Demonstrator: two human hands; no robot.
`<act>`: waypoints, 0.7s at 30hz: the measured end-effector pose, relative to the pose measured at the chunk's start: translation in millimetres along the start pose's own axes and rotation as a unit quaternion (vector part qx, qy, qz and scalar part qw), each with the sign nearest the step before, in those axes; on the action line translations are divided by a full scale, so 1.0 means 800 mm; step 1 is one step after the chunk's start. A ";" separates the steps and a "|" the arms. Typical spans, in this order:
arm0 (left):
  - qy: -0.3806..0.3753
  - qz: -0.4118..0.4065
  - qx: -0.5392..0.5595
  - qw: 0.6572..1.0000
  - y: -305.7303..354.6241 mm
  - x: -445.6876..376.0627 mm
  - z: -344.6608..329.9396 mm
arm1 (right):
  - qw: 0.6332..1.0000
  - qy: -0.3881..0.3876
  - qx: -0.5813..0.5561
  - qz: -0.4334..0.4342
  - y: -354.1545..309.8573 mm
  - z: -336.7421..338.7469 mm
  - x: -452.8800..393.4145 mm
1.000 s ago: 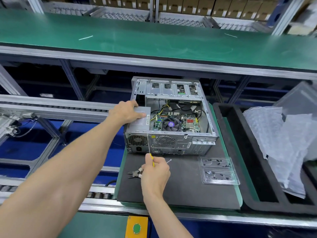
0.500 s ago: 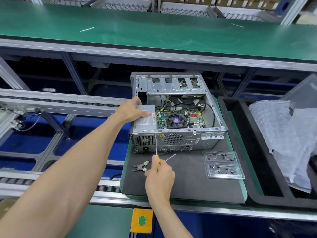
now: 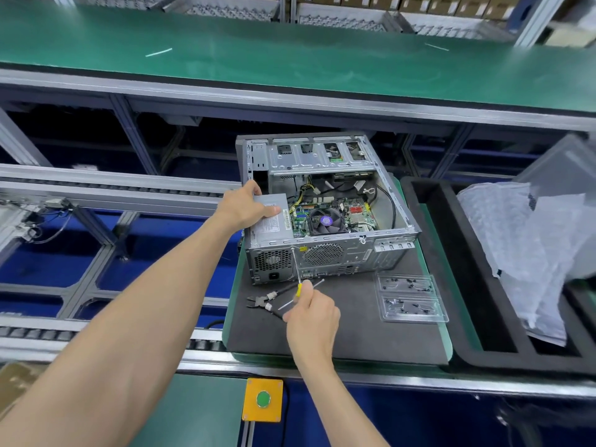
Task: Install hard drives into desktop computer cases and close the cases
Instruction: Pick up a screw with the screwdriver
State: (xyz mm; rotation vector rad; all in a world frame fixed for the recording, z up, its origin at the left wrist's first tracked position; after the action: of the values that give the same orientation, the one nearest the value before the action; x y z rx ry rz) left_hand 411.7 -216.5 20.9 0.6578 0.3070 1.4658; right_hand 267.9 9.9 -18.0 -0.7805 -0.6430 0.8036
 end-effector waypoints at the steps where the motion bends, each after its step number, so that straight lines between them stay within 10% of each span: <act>1: 0.004 0.000 0.001 1.000 0.000 0.001 0.000 | 1.000 0.002 -0.019 -0.001 0.001 0.002 0.000; 21: 0.015 0.002 0.014 1.000 -0.003 0.004 -0.001 | 0.996 0.062 -0.038 0.048 -0.010 0.025 0.000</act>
State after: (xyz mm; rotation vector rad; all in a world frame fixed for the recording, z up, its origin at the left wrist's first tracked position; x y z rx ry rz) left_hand 413.5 -213.4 19.2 0.6599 0.3512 1.4777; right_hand 256.1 13.8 -0.6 -0.9289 -0.5302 0.8150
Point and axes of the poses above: each hand's wrist, its own x-axis away from the middle knuckle, its own z-axis out of the back of the hand, y = z × x, the point moved 8 cm from there along -x, towards the middle knuckle, and after that the axes turned 1 degree about y, right-handed, at the moved point
